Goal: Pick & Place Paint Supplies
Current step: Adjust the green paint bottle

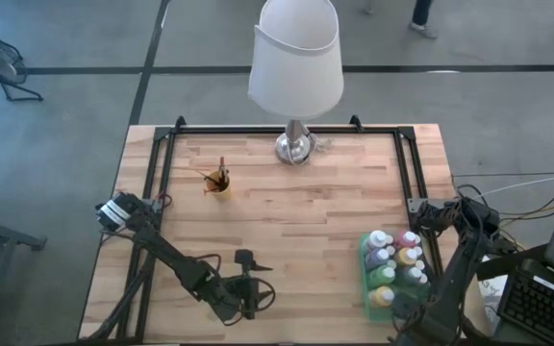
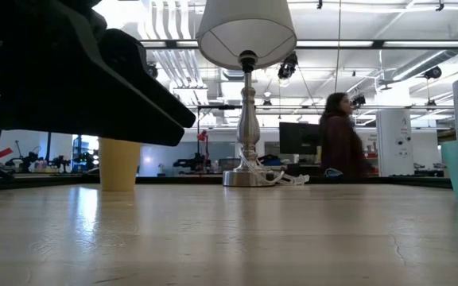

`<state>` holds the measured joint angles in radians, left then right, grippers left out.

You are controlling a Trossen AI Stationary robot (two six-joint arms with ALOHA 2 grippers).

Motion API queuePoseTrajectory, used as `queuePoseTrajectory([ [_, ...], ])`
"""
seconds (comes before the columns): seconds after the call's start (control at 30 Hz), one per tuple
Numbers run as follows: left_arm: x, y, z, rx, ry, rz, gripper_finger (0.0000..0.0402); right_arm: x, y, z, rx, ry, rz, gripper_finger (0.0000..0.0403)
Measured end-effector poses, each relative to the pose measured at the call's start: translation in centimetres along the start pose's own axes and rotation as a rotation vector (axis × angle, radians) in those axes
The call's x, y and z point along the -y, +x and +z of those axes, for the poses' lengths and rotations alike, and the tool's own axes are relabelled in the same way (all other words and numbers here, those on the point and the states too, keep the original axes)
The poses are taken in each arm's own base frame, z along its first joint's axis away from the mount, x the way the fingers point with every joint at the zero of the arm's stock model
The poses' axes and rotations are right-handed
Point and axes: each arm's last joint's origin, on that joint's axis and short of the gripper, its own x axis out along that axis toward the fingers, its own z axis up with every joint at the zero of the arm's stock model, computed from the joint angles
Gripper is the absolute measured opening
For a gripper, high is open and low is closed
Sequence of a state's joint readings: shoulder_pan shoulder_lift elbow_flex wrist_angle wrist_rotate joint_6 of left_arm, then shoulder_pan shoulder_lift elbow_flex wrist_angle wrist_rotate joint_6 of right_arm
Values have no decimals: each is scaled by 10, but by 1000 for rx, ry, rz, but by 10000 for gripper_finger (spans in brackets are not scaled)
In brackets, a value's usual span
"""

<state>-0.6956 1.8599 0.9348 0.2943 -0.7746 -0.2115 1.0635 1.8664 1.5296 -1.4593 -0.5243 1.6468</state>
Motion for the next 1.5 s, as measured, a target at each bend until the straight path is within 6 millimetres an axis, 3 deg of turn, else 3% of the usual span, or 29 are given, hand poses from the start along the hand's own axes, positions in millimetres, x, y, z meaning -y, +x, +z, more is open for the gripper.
queuePoseTrajectory([
  [0.37, -1, 0, 0, 0, -2, 2, 314, 1, -19, -10, 43, 42, 39, 189],
  [0.63, -1, 0, 0, -1, -2, 2, 314, -4, -54, -22, 339, 73, 261, 170],
  [0.9, -2, 1, 0, -1, -3, 6, 314, -50, -61, -23, 359, 13, 310, 166],
  [1.1, -2, 2, 0, -3, -3, 6, 314, -76, -41, -20, 222, 4, 158, 166],
  [1.5, -3, 2, 0, -8, -9, 3, 314, -50, 0, -34, 80, 84, -22, 144],
])
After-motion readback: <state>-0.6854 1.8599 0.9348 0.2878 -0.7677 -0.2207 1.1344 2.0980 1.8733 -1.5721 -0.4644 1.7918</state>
